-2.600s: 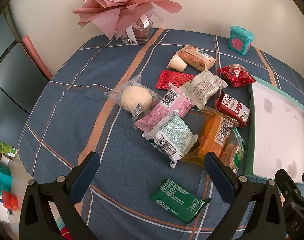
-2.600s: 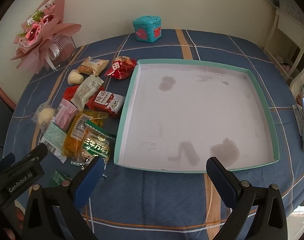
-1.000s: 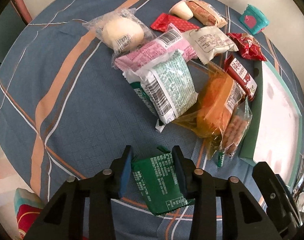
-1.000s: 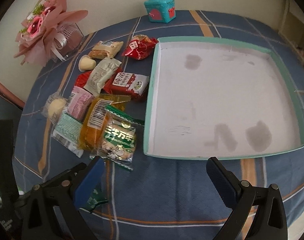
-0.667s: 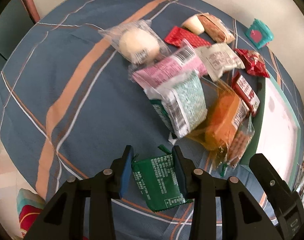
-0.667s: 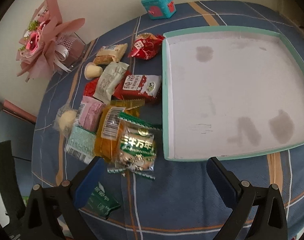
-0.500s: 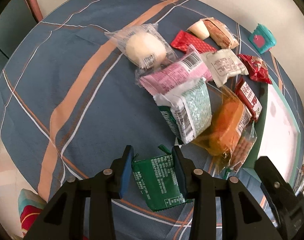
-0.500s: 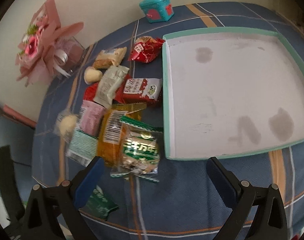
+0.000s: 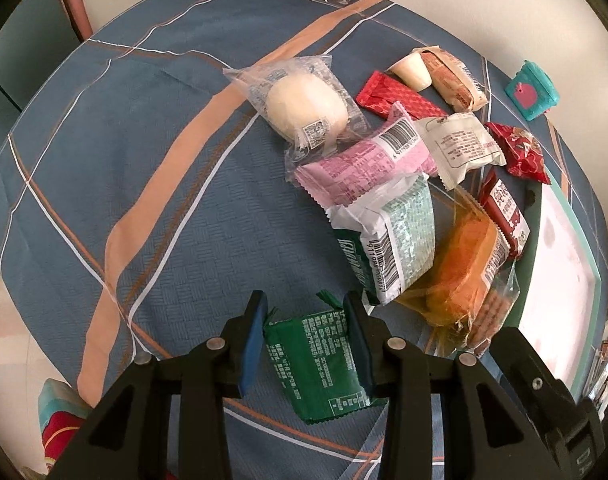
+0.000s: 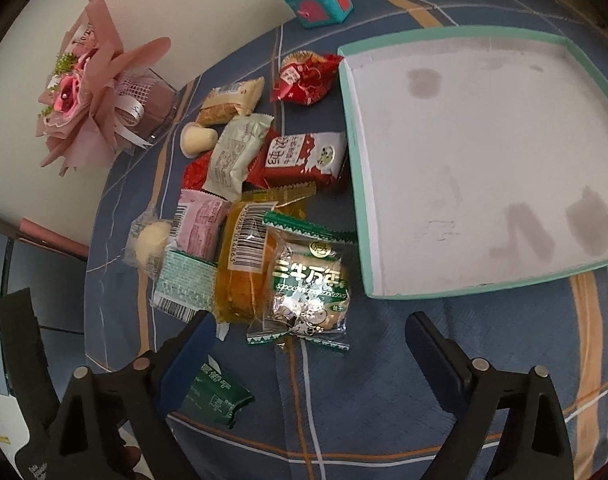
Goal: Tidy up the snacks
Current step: 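Grasp the green-and-white cookie packet with the right tool while the left lifts the green packet, then carry the cookie packet in the right tool while the left carries the green packet over the tray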
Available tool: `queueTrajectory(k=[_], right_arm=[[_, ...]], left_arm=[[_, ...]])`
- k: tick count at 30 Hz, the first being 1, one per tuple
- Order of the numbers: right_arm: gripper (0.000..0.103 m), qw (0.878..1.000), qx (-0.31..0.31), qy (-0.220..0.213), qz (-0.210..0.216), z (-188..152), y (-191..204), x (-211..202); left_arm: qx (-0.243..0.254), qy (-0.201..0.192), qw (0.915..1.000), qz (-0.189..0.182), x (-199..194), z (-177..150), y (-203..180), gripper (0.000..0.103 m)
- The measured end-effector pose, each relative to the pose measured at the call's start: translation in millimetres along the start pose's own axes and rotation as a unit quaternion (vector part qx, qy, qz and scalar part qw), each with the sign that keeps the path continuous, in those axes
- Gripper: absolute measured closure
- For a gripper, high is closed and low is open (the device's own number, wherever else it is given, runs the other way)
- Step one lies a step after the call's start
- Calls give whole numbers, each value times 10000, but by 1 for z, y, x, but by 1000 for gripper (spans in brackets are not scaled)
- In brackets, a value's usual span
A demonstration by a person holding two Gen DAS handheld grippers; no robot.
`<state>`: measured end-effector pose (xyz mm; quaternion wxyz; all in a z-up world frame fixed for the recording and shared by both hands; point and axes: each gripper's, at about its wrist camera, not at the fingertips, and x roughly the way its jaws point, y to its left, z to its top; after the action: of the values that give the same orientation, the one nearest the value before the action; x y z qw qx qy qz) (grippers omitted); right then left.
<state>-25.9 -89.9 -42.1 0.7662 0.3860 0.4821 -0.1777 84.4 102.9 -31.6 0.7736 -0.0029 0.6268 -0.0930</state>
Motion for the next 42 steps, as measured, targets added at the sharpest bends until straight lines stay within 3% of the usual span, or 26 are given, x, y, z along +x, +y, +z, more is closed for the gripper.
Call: queueTrajectory(k=[5, 15, 18, 20, 22, 25, 42], right_arm=[[16, 9994, 280, 107, 157, 5, -4, 13], [20, 9980, 509, 126, 352, 10, -6, 30], [26, 9982, 497, 77, 325, 10, -6, 30], [40, 9979, 504, 69, 408, 10, -6, 29], [47, 9966, 546, 112, 612, 11, -7, 30], [50, 9964, 517, 93, 664, 11, -6, 29], [51, 9964, 227, -185, 800, 9, 5, -5]], left_arm=[[3, 30, 10000, 26, 5, 5, 7, 62], [39, 108, 9999, 90, 26, 15, 3, 62], [53, 107, 9999, 116, 29, 18, 2, 62], [61, 103, 9998, 132, 30, 19, 2, 62], [62, 101, 9998, 145, 34, 15, -5, 62], [67, 98, 9998, 154, 35, 16, -6, 62], [109, -268, 9996, 74, -4, 4, -35, 64]])
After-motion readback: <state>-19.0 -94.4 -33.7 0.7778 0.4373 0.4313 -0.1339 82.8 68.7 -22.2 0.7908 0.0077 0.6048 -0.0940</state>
